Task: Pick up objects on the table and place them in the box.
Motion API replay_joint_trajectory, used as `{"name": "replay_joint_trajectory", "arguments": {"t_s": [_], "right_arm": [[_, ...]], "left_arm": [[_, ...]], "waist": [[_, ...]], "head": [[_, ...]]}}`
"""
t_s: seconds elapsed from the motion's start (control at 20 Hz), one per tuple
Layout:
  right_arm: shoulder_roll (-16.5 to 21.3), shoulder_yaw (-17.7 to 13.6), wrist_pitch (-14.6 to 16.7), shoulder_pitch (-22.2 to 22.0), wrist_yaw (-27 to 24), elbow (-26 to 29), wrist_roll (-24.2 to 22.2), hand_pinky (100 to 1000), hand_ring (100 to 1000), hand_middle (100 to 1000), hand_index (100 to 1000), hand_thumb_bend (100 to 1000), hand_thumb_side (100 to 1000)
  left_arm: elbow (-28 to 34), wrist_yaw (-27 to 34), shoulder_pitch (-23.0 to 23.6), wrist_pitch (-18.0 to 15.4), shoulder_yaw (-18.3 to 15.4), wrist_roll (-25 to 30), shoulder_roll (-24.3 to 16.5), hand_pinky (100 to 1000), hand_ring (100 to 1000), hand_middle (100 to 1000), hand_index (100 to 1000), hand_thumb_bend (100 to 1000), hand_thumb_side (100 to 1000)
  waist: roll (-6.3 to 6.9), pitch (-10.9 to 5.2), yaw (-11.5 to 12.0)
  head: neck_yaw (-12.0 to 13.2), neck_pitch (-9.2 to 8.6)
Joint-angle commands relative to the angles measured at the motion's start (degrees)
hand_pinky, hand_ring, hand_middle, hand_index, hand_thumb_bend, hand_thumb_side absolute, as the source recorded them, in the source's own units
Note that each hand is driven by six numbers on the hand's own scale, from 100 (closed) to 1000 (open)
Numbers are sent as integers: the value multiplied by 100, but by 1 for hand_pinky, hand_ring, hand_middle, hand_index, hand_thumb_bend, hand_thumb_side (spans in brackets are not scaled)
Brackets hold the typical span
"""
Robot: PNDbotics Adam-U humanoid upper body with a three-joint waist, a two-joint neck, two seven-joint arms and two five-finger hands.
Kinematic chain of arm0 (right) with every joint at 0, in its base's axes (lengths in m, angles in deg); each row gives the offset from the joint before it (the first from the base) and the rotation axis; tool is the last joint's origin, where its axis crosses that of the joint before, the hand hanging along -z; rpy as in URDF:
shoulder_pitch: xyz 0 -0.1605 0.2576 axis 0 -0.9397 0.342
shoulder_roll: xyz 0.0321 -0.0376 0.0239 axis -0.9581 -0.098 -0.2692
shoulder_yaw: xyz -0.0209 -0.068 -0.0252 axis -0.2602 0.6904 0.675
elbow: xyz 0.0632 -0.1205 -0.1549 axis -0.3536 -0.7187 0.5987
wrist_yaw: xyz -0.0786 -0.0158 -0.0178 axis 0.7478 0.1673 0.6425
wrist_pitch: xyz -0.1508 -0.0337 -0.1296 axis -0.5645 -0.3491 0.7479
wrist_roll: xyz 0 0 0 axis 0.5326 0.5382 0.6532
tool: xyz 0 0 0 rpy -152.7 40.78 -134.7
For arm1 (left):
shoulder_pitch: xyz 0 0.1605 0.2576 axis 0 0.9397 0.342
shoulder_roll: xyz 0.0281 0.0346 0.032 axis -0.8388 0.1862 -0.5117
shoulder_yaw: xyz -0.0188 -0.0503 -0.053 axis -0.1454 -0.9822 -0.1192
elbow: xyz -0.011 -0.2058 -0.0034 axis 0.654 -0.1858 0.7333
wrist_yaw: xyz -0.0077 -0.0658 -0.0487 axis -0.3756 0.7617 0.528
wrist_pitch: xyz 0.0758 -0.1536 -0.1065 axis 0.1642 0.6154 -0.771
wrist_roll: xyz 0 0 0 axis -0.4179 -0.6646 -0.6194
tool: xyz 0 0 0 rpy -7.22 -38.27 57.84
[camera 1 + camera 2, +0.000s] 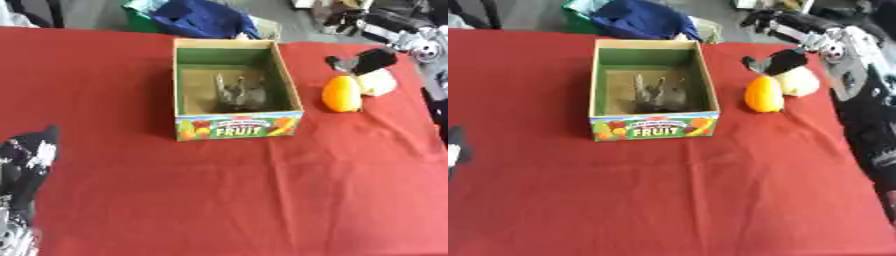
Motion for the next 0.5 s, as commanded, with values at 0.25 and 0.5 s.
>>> {"name": "replay_joint_trajectory", "arguments": {"t_s": [0.25,0.5], "right_arm": [[168,-114,-148,6,391,-697,49,777,851,941,953,229,624],[147,-101,-103,-51,506,-872,-54,778,852,933,950,236,678]], "left_arm": [[110,2,-33,2,-37,-20,-122,591,550,480,602,531,453],[109,2,-34,3,-36,-19,-121,590,549,480,603,530,453]], "waist": [[44,-90,-11],[39,-88,-17]], "head": [[1,-75],[-1,-78]]}}
